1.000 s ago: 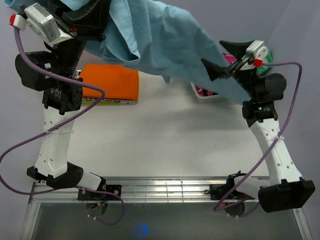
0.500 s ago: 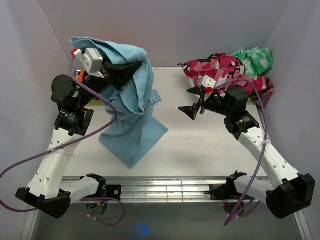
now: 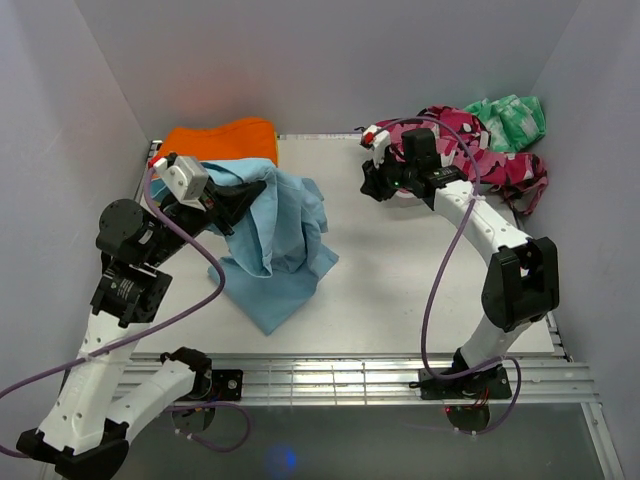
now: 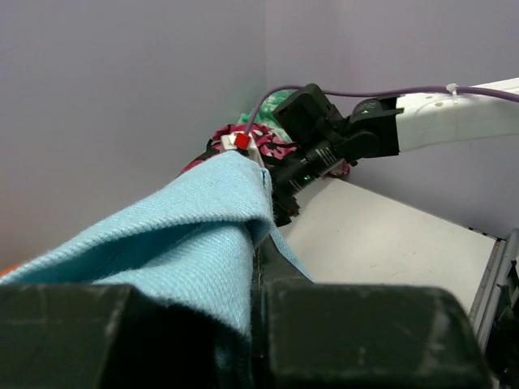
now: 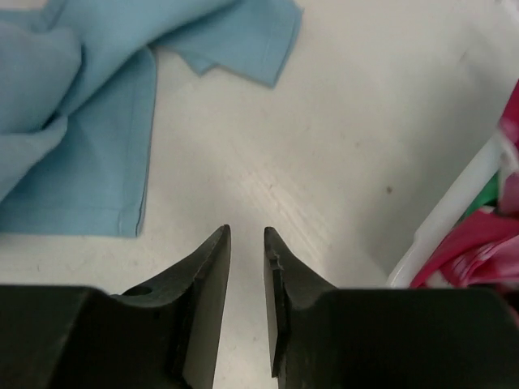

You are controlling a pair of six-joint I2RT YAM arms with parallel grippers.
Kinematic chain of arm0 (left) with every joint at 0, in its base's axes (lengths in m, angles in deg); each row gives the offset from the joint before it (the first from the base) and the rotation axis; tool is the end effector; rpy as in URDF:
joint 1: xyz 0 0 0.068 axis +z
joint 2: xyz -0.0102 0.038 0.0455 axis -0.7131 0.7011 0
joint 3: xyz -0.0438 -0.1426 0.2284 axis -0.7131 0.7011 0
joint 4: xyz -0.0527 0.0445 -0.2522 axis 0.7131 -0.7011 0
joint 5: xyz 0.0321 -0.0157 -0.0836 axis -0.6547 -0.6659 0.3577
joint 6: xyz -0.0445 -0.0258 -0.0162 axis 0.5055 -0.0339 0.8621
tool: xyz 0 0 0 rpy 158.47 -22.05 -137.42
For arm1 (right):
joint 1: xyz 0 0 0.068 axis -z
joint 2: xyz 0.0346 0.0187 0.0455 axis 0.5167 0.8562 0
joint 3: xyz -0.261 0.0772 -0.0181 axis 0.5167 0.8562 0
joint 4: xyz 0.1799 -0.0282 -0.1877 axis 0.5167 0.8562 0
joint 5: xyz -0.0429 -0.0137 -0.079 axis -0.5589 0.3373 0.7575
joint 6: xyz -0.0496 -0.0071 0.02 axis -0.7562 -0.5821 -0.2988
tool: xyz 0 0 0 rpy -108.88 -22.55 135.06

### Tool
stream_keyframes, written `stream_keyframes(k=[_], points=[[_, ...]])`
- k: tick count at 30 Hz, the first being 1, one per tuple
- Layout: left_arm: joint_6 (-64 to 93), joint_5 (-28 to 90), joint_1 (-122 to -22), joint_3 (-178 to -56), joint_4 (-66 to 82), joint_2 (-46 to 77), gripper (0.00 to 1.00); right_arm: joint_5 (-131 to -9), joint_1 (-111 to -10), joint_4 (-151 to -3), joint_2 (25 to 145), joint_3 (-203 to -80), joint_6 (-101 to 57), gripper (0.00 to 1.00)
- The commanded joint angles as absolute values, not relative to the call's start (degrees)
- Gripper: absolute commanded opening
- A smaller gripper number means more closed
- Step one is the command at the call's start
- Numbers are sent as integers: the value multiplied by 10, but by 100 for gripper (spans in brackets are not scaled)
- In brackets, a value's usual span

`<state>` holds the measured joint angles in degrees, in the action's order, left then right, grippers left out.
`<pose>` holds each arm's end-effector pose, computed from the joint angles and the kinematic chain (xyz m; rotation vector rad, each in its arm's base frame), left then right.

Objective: Fold and stack the trousers
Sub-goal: Move the trousers to the center of the board, then flatten the trousers out

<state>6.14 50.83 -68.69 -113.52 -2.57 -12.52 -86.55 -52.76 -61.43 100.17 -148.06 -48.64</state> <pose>0.1322 -0.0750 0.4747 0.6515 1.2572 -0.7158 0.3603 0.1586 0.3219 -0.9638 1.8383 0.4533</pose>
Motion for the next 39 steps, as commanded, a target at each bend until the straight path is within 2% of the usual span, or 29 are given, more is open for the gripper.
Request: stream_keyframes(k=[1,7,13,16,20,22,23,24,26,27,32,33,36,39], points=[[47,429,-684,-1121,-18,-144,0,-835,-526,-540,976,-1457,-524,29],[71,384,-683,-1106,-11,-137,0,-767,-493,-519,1013,-1415,-560,24],[72,325,-668,-1110,-23,-133,0,-716,-446,-546,1140,-1515,-567,19],[55,262,-656,-1107,-29,-138,0,-689,-445,-597,1179,-1543,-591,19],[61,271,-649,-1107,-40,-144,0,-654,-445,-642,1230,-1602,-602,22],[75,302,-642,-1108,-44,-145,0,-671,-447,-642,1236,-1647,-593,26],[80,311,-639,-1109,-49,-144,0,-717,-451,-643,1232,-1658,-583,29],[83,316,-636,-1109,-52,-143,0,-737,-453,-647,1226,-1669,-571,40],[87,335,-634,-1107,-57,-144,0,-817,-468,-650,1207,-1674,-535,52],[88,340,-633,-1105,-59,-145,0,-832,-475,-655,1202,-1674,-520,62],[82,356,-629,-1103,-67,-146,0,-902,-536,-659,1229,-1700,-449,81],[79,354,-628,-1102,-68,-145,0,-901,-546,-659,1238,-1706,-442,87],[63,350,-628,-1107,-74,-141,0,-887,-579,-662,1278,-1725,-424,92],[53,352,-628,-1114,-80,-138,0,-870,-602,-677,1322,-1745,-409,93]])
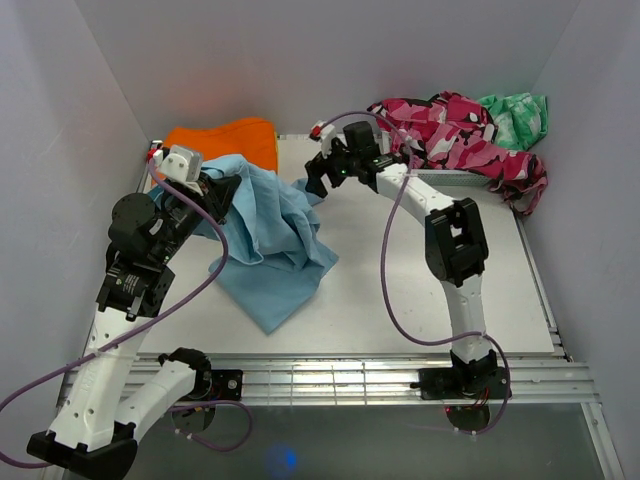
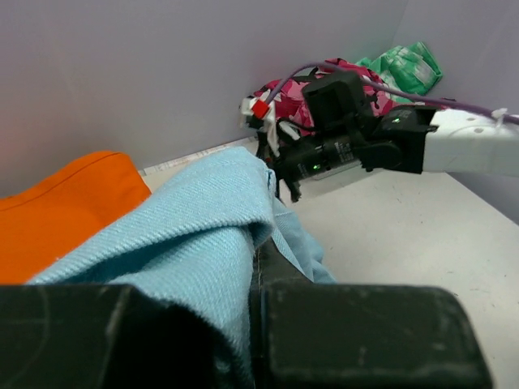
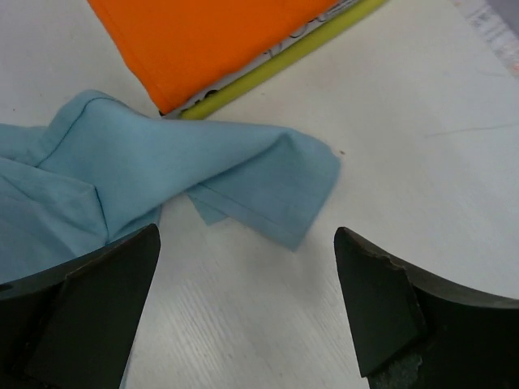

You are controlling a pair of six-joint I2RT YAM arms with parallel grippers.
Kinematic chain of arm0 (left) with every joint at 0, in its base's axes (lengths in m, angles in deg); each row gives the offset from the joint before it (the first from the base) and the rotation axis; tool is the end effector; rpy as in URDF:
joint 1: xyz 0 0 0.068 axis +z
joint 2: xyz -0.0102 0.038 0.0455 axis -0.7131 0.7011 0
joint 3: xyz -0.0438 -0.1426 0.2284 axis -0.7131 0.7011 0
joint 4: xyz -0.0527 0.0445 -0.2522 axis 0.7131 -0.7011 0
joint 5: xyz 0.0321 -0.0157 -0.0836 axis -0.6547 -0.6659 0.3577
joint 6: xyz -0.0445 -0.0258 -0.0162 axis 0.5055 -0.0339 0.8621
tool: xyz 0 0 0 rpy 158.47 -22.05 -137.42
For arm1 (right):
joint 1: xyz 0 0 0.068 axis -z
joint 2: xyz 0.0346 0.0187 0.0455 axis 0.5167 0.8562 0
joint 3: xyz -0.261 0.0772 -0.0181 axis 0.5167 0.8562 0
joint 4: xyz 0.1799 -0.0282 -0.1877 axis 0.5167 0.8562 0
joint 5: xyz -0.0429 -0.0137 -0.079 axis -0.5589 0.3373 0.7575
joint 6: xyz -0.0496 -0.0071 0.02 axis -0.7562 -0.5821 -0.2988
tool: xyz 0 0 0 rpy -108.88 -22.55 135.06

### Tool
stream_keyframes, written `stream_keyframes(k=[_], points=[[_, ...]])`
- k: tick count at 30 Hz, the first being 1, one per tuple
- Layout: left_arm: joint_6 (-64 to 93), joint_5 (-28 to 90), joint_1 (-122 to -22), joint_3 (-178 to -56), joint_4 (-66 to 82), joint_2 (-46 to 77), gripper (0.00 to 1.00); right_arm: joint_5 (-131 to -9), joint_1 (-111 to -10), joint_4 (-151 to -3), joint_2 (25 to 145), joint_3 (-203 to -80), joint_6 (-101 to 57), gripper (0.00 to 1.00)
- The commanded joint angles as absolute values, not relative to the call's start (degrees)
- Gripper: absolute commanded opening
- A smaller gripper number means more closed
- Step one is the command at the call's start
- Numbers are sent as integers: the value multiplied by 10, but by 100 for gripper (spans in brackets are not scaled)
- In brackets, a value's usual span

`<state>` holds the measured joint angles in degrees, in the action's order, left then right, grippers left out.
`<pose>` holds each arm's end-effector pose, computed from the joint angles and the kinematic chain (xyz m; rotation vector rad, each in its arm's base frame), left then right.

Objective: Fold and stack the trousers
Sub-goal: Flatten the trousers out

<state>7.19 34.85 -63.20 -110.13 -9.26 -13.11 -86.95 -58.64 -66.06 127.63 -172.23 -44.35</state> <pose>0.1517 -0.0564 0.4455 0.3504 1.4970 -0.4682 0.4471 0.2496 0.2669 -0.9961 1.8142 0.5653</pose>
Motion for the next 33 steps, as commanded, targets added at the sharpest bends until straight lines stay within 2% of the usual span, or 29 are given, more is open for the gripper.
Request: stream_keyframes(k=[1,8,10,11,14,15,17,18,19,21,25,27,33], points=[[50,352,-628,-1114,-81,-138,0,-852,-613,-687,1333,-1752,-405,93],[31,321,-628,-1109,-94,-145,0,-775,-659,-699,1418,-1811,-421,98],[14,305,-628,-1111,-99,-144,0,-761,-671,-697,1434,-1810,-437,96],[9,301,-629,-1113,-99,-144,0,-757,-674,-694,1437,-1807,-440,91],[-2,277,-628,-1114,-97,-143,0,-724,-681,-688,1437,-1781,-448,70],[-4,273,-628,-1114,-96,-143,0,-723,-682,-684,1435,-1771,-450,57],[-7,263,-628,-1115,-92,-141,0,-725,-682,-643,1435,-1765,-468,42],[-8,260,-628,-1118,-91,-140,0,-725,-682,-629,1425,-1761,-474,17],[-8,254,-628,-1118,-86,-140,0,-736,-675,-618,1410,-1734,-480,8],[-5,246,-628,-1123,-81,-138,0,-757,-660,-619,1348,-1696,-473,8],[3,235,-628,-1129,-70,-138,0,-896,-596,-599,1222,-1639,-426,8],[9,234,-628,-1132,-69,-135,0,-928,-584,-578,1153,-1609,-412,8],[17,235,-628,-1142,-66,-125,0,-1042,-596,-483,1068,-1492,-422,8]])
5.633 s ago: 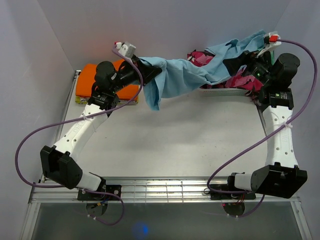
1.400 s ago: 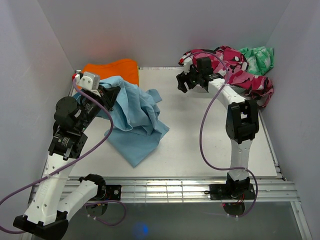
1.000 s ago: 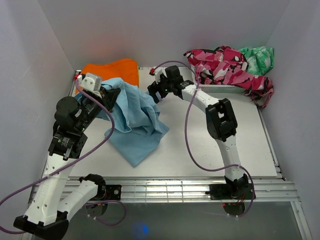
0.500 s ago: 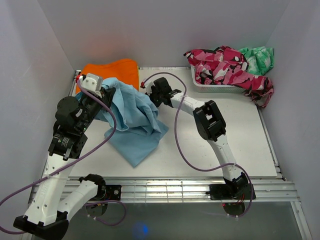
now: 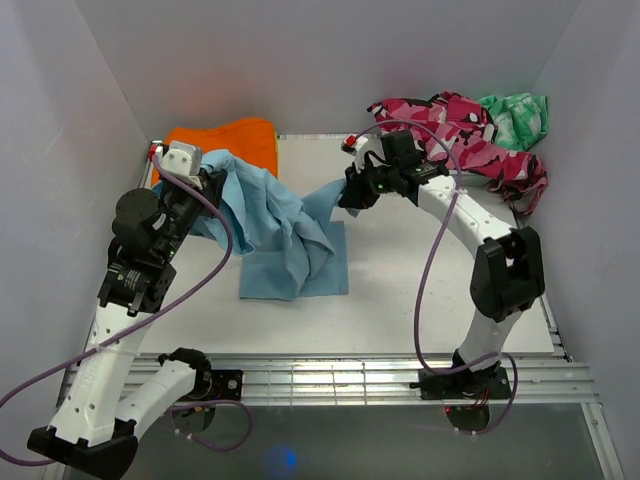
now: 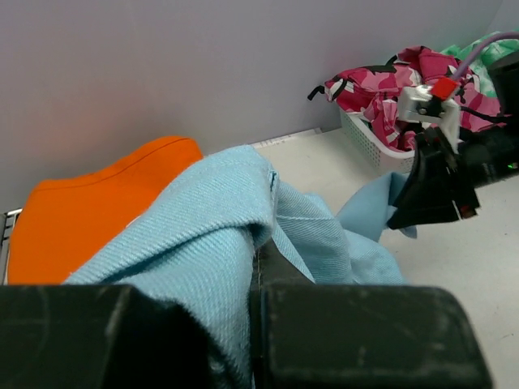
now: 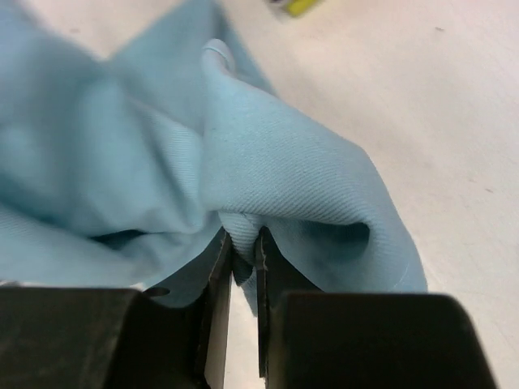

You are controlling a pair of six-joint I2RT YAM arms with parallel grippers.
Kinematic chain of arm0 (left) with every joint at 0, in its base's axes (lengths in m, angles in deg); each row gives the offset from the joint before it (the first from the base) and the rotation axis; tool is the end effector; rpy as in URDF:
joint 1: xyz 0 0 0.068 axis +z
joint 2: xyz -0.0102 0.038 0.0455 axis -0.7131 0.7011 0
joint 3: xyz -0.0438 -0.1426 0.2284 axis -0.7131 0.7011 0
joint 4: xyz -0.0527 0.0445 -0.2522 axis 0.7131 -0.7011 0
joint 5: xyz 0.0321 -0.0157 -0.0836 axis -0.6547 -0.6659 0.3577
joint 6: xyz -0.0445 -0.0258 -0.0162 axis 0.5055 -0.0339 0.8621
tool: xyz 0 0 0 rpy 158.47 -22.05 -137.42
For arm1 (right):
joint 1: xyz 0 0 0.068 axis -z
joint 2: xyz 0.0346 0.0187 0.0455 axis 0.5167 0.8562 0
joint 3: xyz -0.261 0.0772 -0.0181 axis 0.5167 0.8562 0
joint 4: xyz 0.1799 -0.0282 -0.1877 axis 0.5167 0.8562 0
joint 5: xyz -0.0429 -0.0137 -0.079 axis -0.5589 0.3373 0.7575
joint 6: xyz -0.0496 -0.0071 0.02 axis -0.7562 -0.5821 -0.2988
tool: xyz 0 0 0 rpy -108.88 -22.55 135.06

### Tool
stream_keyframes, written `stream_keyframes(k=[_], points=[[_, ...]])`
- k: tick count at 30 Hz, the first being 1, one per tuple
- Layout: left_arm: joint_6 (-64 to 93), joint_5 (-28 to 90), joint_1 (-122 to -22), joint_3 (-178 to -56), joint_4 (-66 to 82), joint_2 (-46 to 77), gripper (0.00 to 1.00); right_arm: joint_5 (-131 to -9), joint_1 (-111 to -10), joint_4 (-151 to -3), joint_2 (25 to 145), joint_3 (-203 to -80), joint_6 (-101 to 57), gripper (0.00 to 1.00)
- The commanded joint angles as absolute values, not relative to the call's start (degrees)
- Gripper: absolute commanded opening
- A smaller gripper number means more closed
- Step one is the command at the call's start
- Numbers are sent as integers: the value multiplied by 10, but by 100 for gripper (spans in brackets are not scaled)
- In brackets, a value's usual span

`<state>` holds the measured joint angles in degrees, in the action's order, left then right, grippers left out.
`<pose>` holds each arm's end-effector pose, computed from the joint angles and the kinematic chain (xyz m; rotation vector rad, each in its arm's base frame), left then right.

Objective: Fold and stack the trousers
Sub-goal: Flatten the trousers out

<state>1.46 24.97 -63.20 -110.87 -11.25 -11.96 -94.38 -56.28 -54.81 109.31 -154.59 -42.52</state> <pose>0.1590 -0.0523 0.4430 0.2929 1.5379 -0.2559 0.3748 0.1968 0.2898 -1.0165 1.9875 0.7287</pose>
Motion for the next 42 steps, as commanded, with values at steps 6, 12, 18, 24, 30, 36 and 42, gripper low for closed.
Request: stream_keyframes(k=[6,12,18,24,30,36,42], points=[[2,216,-627,-1147,-72,-119,0,-1057,-648,-510,1052,-1367,-385,8],[-10,202,-628,-1136,-75,-122,0,-1011,-669,-593,1116,-1332,-324,8],[-16,197,-628,-1127,-88,-128,0,-991,-670,-572,1196,-1403,-293,8],[-10,206,-627,-1118,-99,-141,0,-1040,-671,-686,1083,-1342,-213,8],[10,224,-626,-1112,-103,-145,0,-1101,-692,-820,1052,-1310,-54,8],[40,261,-614,-1112,-108,-136,0,-1116,-720,-953,1140,-1283,93,8],[44,262,-606,-1109,-112,-132,0,-1080,-726,-954,1239,-1314,109,8]])
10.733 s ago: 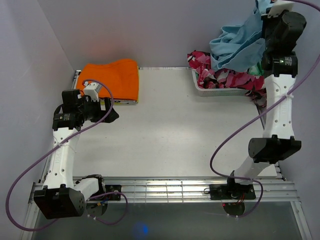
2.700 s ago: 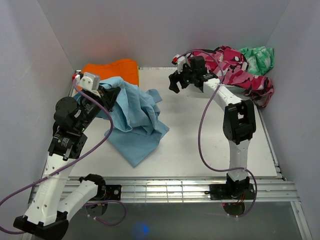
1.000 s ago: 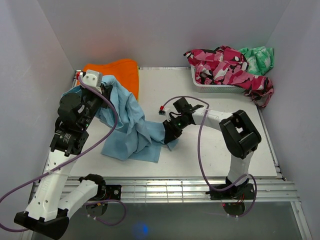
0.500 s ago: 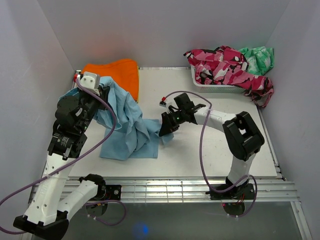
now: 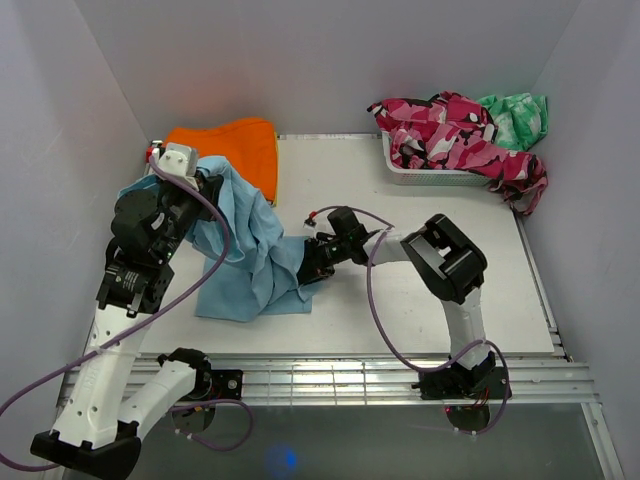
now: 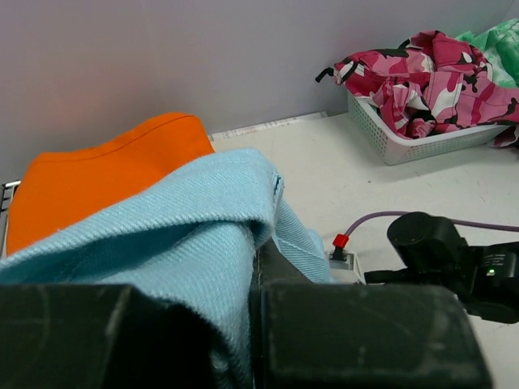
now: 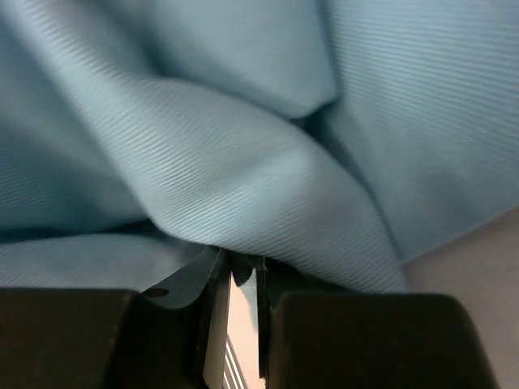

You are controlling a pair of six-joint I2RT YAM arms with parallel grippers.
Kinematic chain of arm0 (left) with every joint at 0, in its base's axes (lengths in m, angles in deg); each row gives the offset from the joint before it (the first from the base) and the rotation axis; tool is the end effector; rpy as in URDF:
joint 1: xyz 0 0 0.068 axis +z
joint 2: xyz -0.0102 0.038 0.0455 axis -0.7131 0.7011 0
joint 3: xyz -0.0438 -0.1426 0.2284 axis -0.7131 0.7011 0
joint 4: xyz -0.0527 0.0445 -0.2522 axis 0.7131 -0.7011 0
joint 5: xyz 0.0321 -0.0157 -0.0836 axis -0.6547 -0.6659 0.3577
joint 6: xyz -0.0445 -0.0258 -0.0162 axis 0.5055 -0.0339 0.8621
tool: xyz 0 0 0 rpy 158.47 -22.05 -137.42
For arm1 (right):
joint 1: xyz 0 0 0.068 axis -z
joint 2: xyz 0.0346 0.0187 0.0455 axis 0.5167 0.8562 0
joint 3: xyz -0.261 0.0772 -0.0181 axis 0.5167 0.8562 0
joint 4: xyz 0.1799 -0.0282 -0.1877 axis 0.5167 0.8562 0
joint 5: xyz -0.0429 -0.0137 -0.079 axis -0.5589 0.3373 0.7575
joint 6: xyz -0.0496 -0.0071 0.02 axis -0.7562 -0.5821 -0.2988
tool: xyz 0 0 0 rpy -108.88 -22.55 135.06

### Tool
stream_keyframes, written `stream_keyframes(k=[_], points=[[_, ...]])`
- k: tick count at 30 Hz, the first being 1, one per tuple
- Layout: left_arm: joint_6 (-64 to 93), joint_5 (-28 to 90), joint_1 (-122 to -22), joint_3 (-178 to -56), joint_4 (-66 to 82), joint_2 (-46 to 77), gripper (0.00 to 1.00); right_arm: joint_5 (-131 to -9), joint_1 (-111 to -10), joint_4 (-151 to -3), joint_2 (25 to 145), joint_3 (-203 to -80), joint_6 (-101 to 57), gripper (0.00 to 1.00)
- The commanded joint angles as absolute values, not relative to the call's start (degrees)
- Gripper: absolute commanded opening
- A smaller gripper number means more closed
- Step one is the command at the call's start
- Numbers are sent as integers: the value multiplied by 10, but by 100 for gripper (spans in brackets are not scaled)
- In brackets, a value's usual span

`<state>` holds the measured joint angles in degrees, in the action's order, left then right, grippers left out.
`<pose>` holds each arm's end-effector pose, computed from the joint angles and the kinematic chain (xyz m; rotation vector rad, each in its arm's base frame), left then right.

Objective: Fold and stack the trousers
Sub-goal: Flatten the trousers out

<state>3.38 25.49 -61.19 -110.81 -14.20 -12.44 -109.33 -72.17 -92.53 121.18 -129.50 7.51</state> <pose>0.1581 -0.0463 0.4382 0.2524 1.5902 -0.2592 0.2936 0.2902 0.1257 -0.6122 2.4366 1.5698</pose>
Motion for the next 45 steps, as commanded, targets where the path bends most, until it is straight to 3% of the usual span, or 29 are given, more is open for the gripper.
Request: stream_keyframes(k=[1,5,10,19,29,34,40,43,45], points=[[43,260,-606,-1108,-113,-132,0,-1070,-726,-936,1250,-1323,98,8],[31,251,-606,-1107,-123,-130,0,-968,-726,-783,1253,-1378,4,8],[-12,205,-605,-1110,-142,-122,0,-753,-722,-555,1210,-1437,-136,8],[-57,180,-605,-1140,-191,-106,0,-609,-624,-489,1051,-1250,-288,8],[-108,107,-603,-1079,-249,-90,0,-544,-344,-472,906,-1154,-509,8],[-140,91,-590,-1036,-272,-95,0,-530,-262,-470,866,-1145,-584,8],[-164,166,-547,-976,-312,-90,0,-542,-198,-447,804,-1147,-629,8],[-168,218,-521,-959,-317,-82,8,-554,-162,-445,774,-1152,-665,8],[-175,249,-503,-941,-304,-79,21,-570,-141,-438,764,-1157,-684,8]])
